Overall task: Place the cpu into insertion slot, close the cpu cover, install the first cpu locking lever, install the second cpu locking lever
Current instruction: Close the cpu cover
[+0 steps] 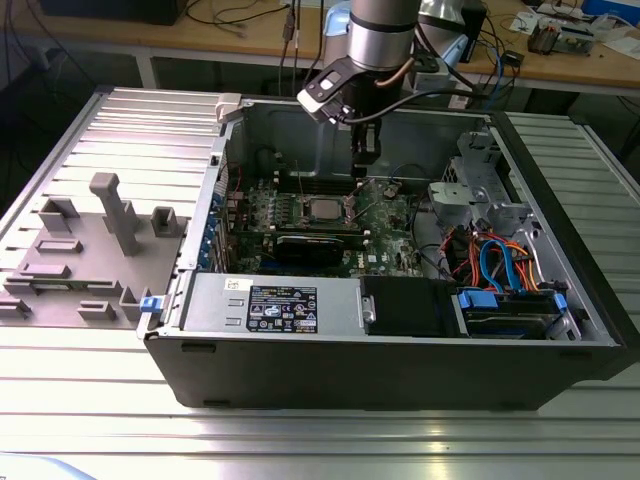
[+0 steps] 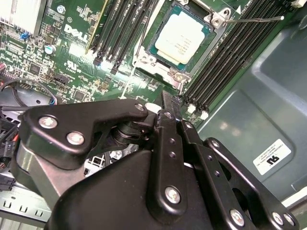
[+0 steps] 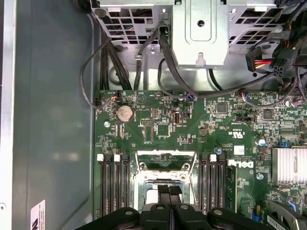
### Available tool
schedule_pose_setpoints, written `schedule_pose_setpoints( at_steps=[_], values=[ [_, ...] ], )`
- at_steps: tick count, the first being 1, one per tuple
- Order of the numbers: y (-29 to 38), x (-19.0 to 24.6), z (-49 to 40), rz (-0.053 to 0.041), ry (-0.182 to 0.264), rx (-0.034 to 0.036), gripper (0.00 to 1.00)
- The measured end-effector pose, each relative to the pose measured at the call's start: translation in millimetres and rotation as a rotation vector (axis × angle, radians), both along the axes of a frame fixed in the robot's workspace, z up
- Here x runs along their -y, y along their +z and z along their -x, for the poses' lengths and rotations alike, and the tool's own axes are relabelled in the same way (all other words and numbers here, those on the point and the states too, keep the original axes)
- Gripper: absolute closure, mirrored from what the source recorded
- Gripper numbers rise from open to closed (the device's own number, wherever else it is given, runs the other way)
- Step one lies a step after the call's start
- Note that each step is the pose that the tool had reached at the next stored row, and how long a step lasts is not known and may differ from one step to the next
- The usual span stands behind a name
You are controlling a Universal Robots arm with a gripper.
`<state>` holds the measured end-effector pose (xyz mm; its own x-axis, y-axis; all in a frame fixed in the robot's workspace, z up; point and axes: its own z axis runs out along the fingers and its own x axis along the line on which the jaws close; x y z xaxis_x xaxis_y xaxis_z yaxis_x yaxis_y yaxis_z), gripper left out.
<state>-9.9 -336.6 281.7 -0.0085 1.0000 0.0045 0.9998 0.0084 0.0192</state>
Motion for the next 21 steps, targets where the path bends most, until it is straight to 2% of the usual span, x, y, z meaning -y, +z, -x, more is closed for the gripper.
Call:
schedule_pose_setpoints(
  at_steps=[21],
  values=[
    [-0.1,0.0,-11.5,0.0,0.0,0.0,0.89]
  ],
)
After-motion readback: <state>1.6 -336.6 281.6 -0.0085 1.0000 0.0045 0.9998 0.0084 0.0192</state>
